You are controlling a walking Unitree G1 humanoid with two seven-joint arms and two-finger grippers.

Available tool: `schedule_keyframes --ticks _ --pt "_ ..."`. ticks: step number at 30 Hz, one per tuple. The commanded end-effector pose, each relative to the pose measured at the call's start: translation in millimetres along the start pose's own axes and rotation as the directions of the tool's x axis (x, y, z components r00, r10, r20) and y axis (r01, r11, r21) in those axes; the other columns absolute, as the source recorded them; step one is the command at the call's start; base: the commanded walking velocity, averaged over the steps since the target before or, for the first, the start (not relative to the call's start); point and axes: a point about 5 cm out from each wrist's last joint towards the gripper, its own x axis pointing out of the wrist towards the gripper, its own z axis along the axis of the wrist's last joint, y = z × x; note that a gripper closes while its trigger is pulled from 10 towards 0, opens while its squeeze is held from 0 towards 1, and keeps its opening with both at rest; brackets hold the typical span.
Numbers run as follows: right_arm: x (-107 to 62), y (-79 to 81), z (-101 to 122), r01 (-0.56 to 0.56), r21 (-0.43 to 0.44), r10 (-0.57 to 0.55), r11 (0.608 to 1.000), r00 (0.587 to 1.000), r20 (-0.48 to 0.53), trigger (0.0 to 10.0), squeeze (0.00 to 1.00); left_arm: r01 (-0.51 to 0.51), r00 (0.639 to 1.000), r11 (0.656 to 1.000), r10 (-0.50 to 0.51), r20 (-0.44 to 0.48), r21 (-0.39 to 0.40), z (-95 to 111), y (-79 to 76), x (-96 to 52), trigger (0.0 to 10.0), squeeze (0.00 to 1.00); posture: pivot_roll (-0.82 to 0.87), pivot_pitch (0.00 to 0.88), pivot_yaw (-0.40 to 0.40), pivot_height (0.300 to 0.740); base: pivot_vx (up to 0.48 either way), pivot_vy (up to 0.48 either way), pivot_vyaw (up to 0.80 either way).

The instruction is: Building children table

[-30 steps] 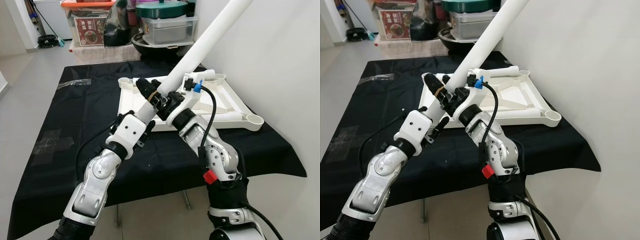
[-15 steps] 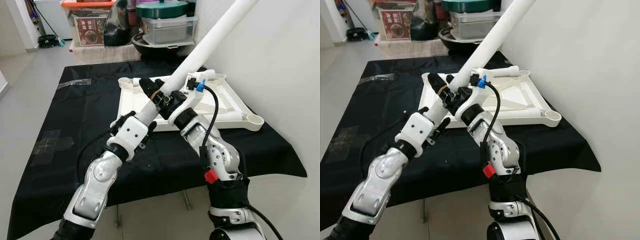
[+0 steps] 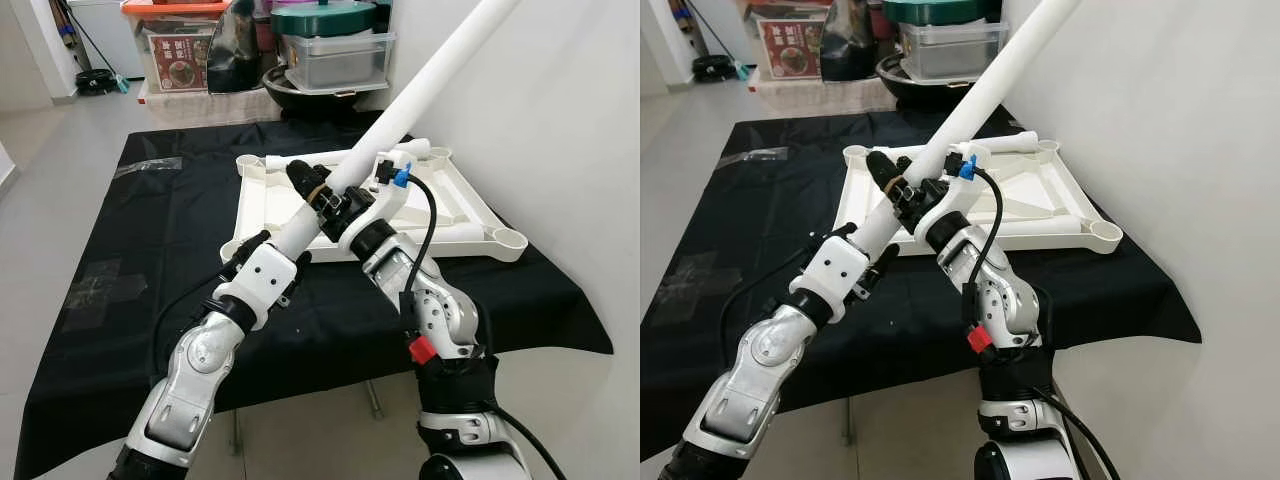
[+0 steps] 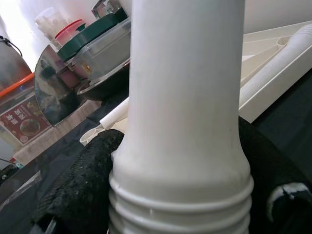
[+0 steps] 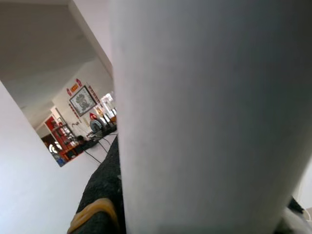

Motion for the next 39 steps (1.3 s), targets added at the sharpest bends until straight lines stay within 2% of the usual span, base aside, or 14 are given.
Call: schedule_keyframes --ticks 1,8,18,19,26,27,31,32,33,34,35,36,37,39 --pt "8.4 11.8 6.7 -0.043 -0.004 0.044 0.999 0.999 0.025 0.0 0.0 0.051 0.999 0.998 -0.052 0.016 0.025 1.7 -7.3 -1.5 10.0 0.0 0.02 0.0 -0.013 0.74 0.0 0.0 0.0" --pt "7.6 8.2 6.1 -0.033 0.009 0.032 0.999 0.999 0.025 0.0 0.0 0.066 0.998 0.997 -0.066 0.011 0.036 -0.4 -8.9 -3.6 10.0 0.0 0.03 0.0 -0.013 0.74 0.0 0.0 0.0" --pt "8.0 6.3 6.8 -0.021 0.011 0.021 1.0 0.999 0.03 0.0 0.0 0.059 0.998 0.998 -0.059 -0.009 0.002 -1.6 -9.9 -3.1 10.0 0.0 0.03 0.0 -0.013 0.74 0.0 0.0 0.0" --pt "8.2 5.3 8.2 -0.015 0.01 0.014 1.0 0.999 0.038 0.0 0.0 0.047 0.999 0.999 -0.047 -0.027 -0.02 -4.3 -9.8 -3.7 10.0 1.0 0.03 0.0 -0.01 0.74 0.0 0.0 0.0" --pt "8.1 -1.1 17.7 0.021 -0.009 -0.02 1.0 0.997 0.076 0.0 0.0 -0.016 0.997 1.0 0.014 -0.077 -0.024 -12.9 -3.1 -7.0 10.0 1.0 0.03 0.0 -0.011 0.74 0.0 0.0 0.0" --pt "7.8 -2.6 19.4 0.028 -0.014 -0.027 1.0 0.996 0.083 0.0 0.0 -0.027 0.996 1.0 0.025 -0.088 -0.016 -14.8 -0.6 -7.9 10.0 0.0 0.03 0.0 -0.012 0.74 0.0 0.0 0.0" --pt "7.3 -6.1 23.8 0.049 -0.026 -0.046 0.998 0.994 0.102 0.0 0.0 -0.055 0.992 0.998 0.055 -0.117 0.007 -21.1 5.0 -11.3 10.0 0.0 0.03 0.0 -0.01 0.74 0.0 0.0 0.0" --pt "6.5 -11.1 27.9 0.094 -0.063 -0.086 0.994 0.989 0.118 5.5 0.0 -0.087 0.985 0.996 0.084 -0.148 -0.018 -26.9 7.1 -15.3 10.0 0.0 0.03 0.0 -0.008 0.74 0.0 0.0 0.0" --pt "5.5 -16.3 31.9 0.14 -0.105 -0.125 0.985 0.983 0.137 10.0 0.0 -0.108 0.978 0.993 0.098 -0.182 -0.042 -32.9 7.6 -19.3 10.0 0.0 0.03 0.0 -0.008 0.74 0.0 0.0 0.0" --pt "5.5 -16.3 31.9 0.14 -0.105 -0.125 0.985 0.983 0.137 10.0 0.0 -0.108 0.978 0.993 0.098 -0.182 -0.042 -32.9 7.6 -19.3 10.0 0.0 0.03 0.0 -0.008 0.74 0.0 0.0 0.0" --pt "4.4 -21.0 35.1 0.18 -0.139 -0.159 0.974 0.976 0.152 10.0 0.0 -0.125 0.972 0.99 0.11 -0.209 -0.061 -37.6 7.3 -22.7 10.0 0.0 0.03 0.0 -0.007 0.74 0.0 0.0 0.0" --pt "1.0 -27.7 38.6 0.235 -0.215 -0.2 0.948 0.965 0.171 10.0 0.0 -0.142 0.966 0.986 0.118 -0.229 -0.091 -40.7 4.6 -27.3 10.0 0.0 0.03 0.0 -0.007 0.74 0.0 0.0 0.0" --pt "1.0 -27.7 38.6 0.235 -0.215 -0.2 0.948 0.965 0.171 10.0 0.0 -0.142 0.966 0.986 0.118 -0.229 -0.091 -40.7 4.6 -27.3 10.0 0.0 0.03 0.0 -0.007 0.74 0.0 0.0 0.0" --pt "-8.8 -37.9 39.6 0.304 -0.328 -0.246 0.894 0.947 0.205 10.0 0.0 -0.17 0.963 0.973 0.13 -0.237 -0.154 -40.2 -3.7 -33.6 10.0 0.0 0.03 0.0 -0.01 0.74 0.0 0.0 0.0"
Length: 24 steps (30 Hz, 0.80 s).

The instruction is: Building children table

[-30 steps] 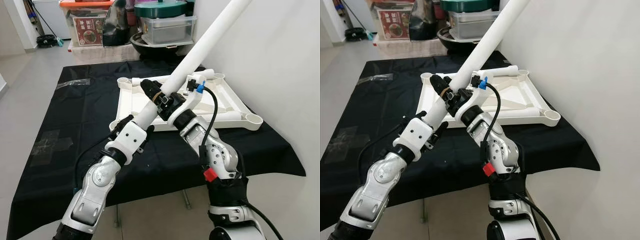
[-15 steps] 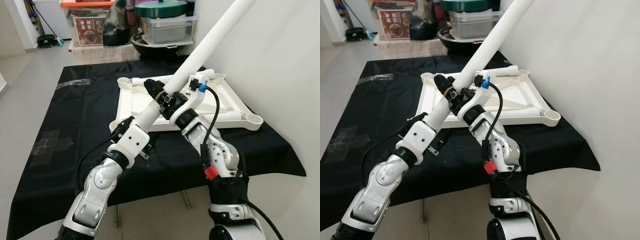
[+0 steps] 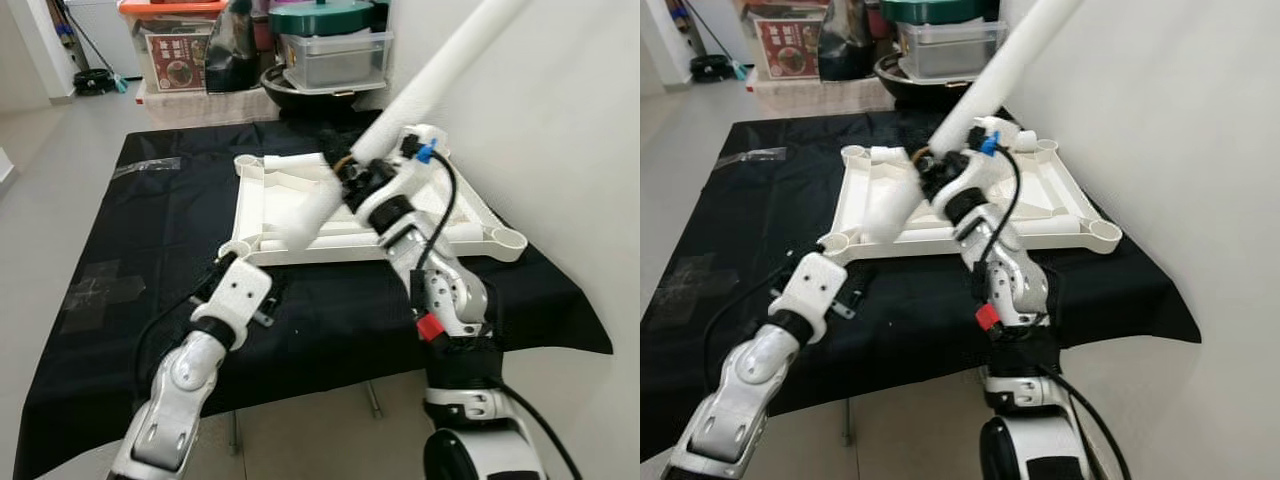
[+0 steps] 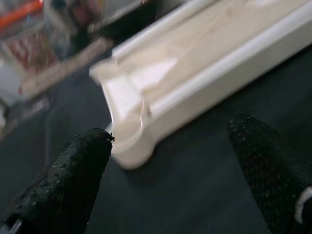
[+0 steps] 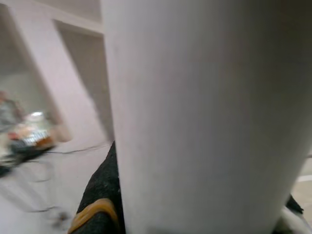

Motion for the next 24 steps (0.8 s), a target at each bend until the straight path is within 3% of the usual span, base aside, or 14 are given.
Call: schedule_keyframes --ticks 1,3,4,7,13,24 --pt "-2.1 -1.4 -2.7 0.021 -0.059 -0.02 0.998 1.0 0.013 10.0 0.0 -0.005 1.0 0.999 0.005 -0.004 -0.037 0.4 -2.8 -2.4 10.0 0.0 0.03 0.0 -0.01 0.74 0.0 0.0 0.0" --pt "-13.8 -8.8 -11.5 0.05 -0.17 -0.05 0.984 0.999 0.002 10.0 0.0 -0.003 1.0 0.994 0.006 0.023 -0.11 5.5 -14.2 -9.0 10.0 0.0 0.03 0.0 -0.011 0.74 0.0 0.0 0.0" --pt "-13.8 -8.8 -11.5 0.05 -0.17 -0.05 0.984 0.999 0.002 10.0 0.0 -0.003 1.0 0.994 0.006 0.023 -0.11 5.5 -14.2 -9.0 10.0 0.0 0.03 0.0 -0.011 0.74 0.0 0.0 0.0" --pt "-35.2 -11.3 -28.6 0.043 -0.281 -0.054 0.959 0.998 -0.031 10.0 0.0 0.004 0.999 0.98 0.005 0.046 -0.199 13.3 -29.9 -17.3 10.0 0.0 0.03 0.0 -0.012 0.74 0.0 0.0 0.0" --pt "-56.7 -8.2 -42.3 0.067 -0.287 -0.084 0.955 0.995 -0.048 10.0 0.0 0.03 0.998 0.972 -0.015 0.064 -0.234 18.5 -44.9 -26.0 10.0 0.0 0.02 0.0 -0.016 0.74 0.0 0.0 0.67" --pt "-60.1 0.5 -47.2 0.079 -0.301 -0.091 0.95 0.996 -0.024 10.0 0.0 -0.071 0.989 0.959 0.102 0.102 -0.273 36.9 -30.9 -20.1 10.0 0.0 0.03 0.0 -0.029 0.74 0.0 0.0 0.8"
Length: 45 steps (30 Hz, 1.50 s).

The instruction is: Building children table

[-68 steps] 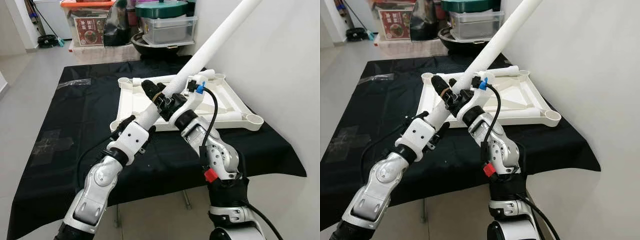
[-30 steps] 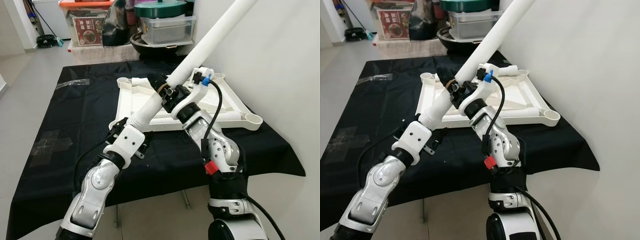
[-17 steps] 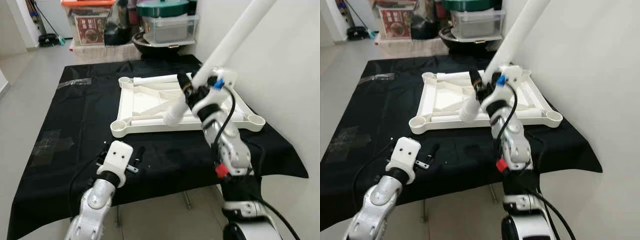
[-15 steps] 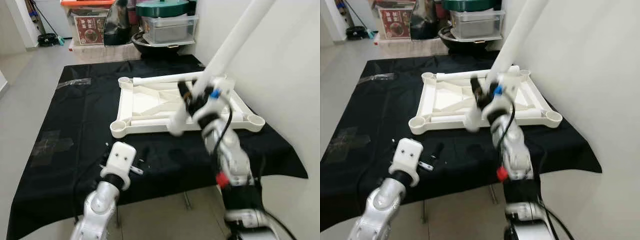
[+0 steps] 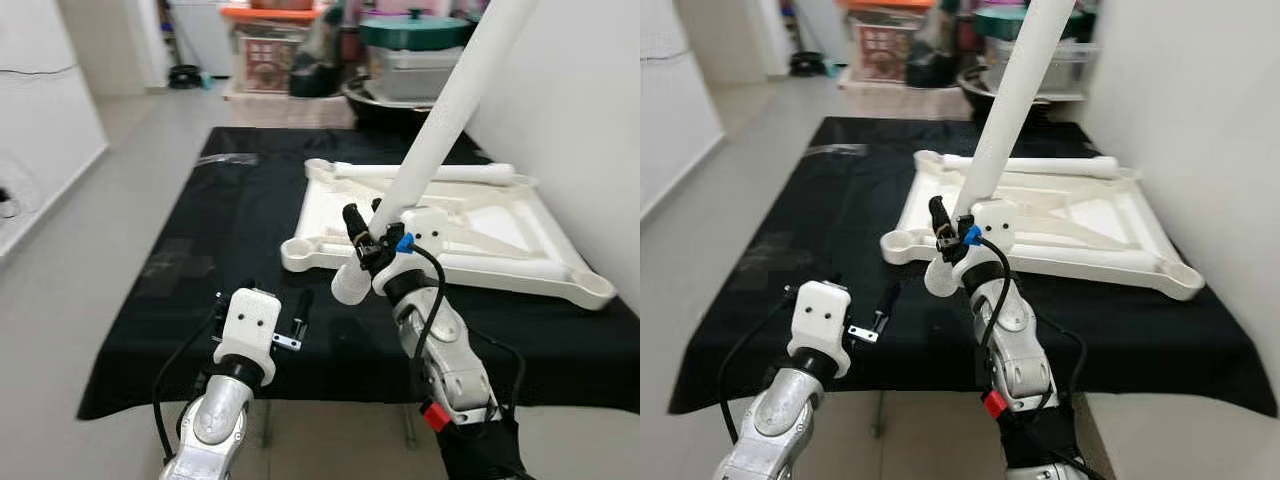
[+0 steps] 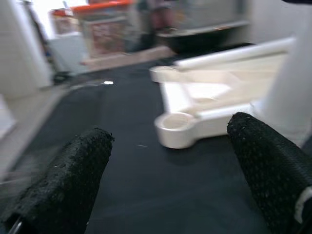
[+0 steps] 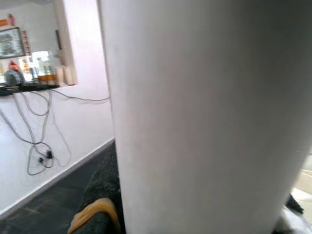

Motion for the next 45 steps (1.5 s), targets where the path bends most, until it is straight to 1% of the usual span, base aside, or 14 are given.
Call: schedule_keyframes --ticks 1,5,7,9,15,24,30,45 --pt "1.2 2.8 6.7 -0.002 -0.008 0.002 1.0 0.999 0.04 10.0 0.0 -0.025 0.999 1.0 0.026 0.019 -0.013 7.4 -0.8 2.6 10.0 0.0 0.03 0.0 -0.027 0.74 0.0 0.0 0.8" --pt "4.1 3.1 9.3 0.001 -0.008 0.0 1.0 0.999 0.043 10.0 0.0 -0.048 0.998 0.999 0.049 0.044 -0.015 14.4 2.5 7.5 10.0 0.0 0.03 0.0 -0.029 0.74 0.0 0.0 0.8" --pt "4.1 3.1 9.3 0.001 -0.008 0.0 1.0 0.999 0.043 10.0 0.0 -0.048 0.998 0.999 0.049 0.044 -0.015 14.4 2.5 7.5 10.0 0.0 0.03 0.0 -0.029 0.74 0.0 0.0 0.8" --pt "4.8 3.1 9.5 0.0 -0.005 0.0 1.0 0.999 0.041 10.0 0.0 -0.057 0.996 0.998 0.058 0.062 -0.007 17.8 4.8 10.5 10.0 0.0 0.03 0.0 -0.031 0.74 0.0 0.0 0.0" --pt "4.0 4.7 8.1 -0.002 0.012 0.001 1.0 0.999 0.037 10.0 0.0 -0.072 0.995 0.997 0.071 0.068 0.012 19.2 7.6 12.5 10.0 0.0 0.03 0.0 -0.028 0.74 0.0 0.0 0.0" --pt "6.8 9.1 9.5 -0.022 0.011 0.021 1.0 0.999 0.044 10.0 0.0 -0.051 0.996 0.998 0.049 0.069 0.039 19.1 5.1 13.2 10.0 0.0 0.03 0.0 -0.03 0.74 0.245 0.0 0.0" --pt "11.7 16.4 13.8 -0.053 0.013 0.052 0.999 0.997 0.065 10.0 0.0 -0.052 0.996 0.998 0.05 0.068 0.035 19.2 4.2 13.9 10.0 0.0 0.03 0.0 -0.032 0.74 0.258 0.0 0.0" --pt "14.4 16.3 15.8 -0.054 0.014 0.053 0.998 0.996 0.073 10.0 0.0 -0.05 0.997 0.998 0.047 0.068 0.045 18.9 3.4 14.6 10.0 0.0 0.03 0.0 -0.031 0.74 0.265 0.0 0.0"
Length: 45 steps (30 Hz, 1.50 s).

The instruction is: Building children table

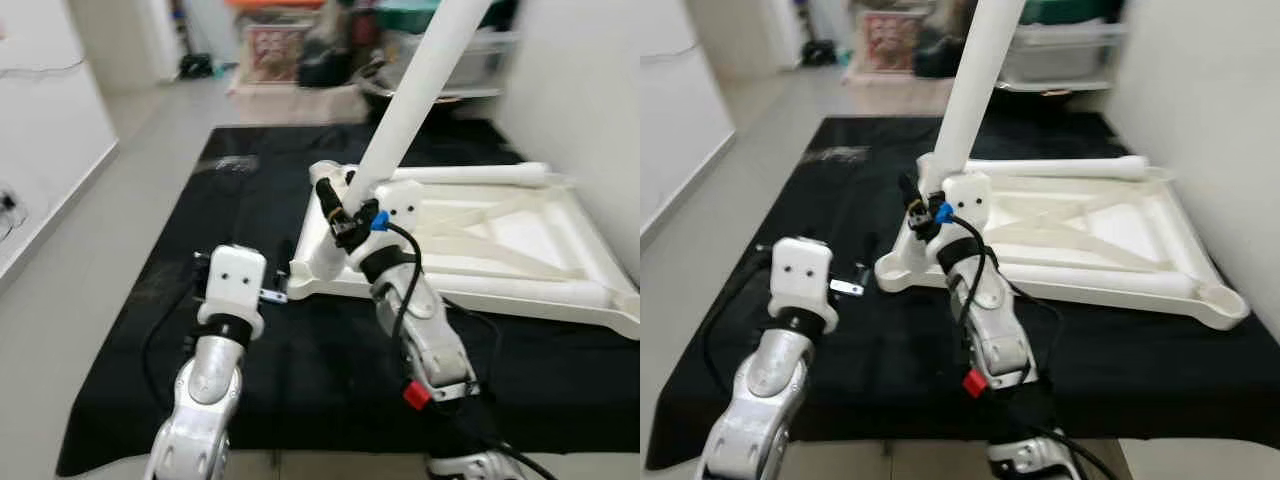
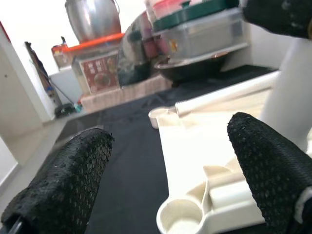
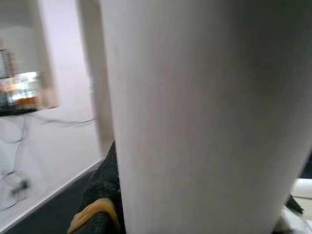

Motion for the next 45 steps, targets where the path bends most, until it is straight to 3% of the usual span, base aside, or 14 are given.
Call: schedule_keyframes --ticks 1,10,21,25,34,35,41,45 --pt "3.4 15.8 3.1 -0.049 0.023 0.049 0.999 0.999 0.022 10.0 0.0 -0.036 0.999 0.999 0.036 -0.018 0.006 -3.0 6.6 0.5 10.0 0.0 0.03 0.0 -0.031 0.74 0.262 0.0 0.0" --pt "3.7 15.7 4.1 -0.055 0.017 0.054 0.998 0.998 0.027 10.0 0.0 -0.052 0.999 0.999 0.052 -0.008 -0.008 -1.3 8.1 0.0 10.0 0.0 0.03 0.0 -0.032 0.74 0.204 0.0 0.0" --pt "10.6 12.0 11.1 -0.061 0.0 0.061 0.998 0.997 0.045 10.0 0.0 -0.061 0.997 0.998 0.06 -0.045 -0.023 -6.1 9.2 -0.6 10.0 0.0 0.03 0.0 -0.035 0.74 0.0 0.0 0.8" --pt "19.2 8.0 15.0 -0.063 0.005 0.063 0.998 0.997 0.043 10.0 0.0 -0.055 0.997 0.998 0.053 -0.053 -0.032 -6.9 7.7 -1.7 10.0 0.0 0.04 0.0 -0.04 0.74 0.0 0.0 0.8" --pt "44.7 -8.1 11.1 -0.099 -0.05 0.097 0.994 0.995 -0.028 10.0 0.0 -0.031 0.996 0.998 0.026 -0.086 -0.049 -12.4 3.4 -7.2 10.0 0.0 0.05 0.0 -0.046 0.74 0.0 0.0 0.0" --pt "52.0 -13.7 8.3 -0.135 -0.04 0.132 0.99 0.989 -0.059 10.0 0.0 -0.02 0.995 0.997 0.013 -0.1 -0.068 -14.6 2.2 -10.8 10.0 0.0 0.05 0.005 -0.049 0.74 0.0 0.0 0.0" --pt "56.3 -21.2 4.0 -0.177 -0.044 0.172 0.983 0.98 -0.1 10.0 0.0 0.049 0.992 0.996 -0.057 -0.114 -0.077 -19.0 -1.4 -18.5 10.0 0.0 0.06 0.036 -0.054 0.74 0.0 0.0 -0.67" --pt "62.4 -35.7 10.2 -0.211 -0.021 0.208 0.977 0.973 -0.096 10.0 0.0 0.161 0.971 0.982 -0.175 -0.161 -0.095 -28.5 -10.8 -38.8 10.0 0.0 0.06 0.092 -0.043 0.74 0.0 0.0 -0.17"
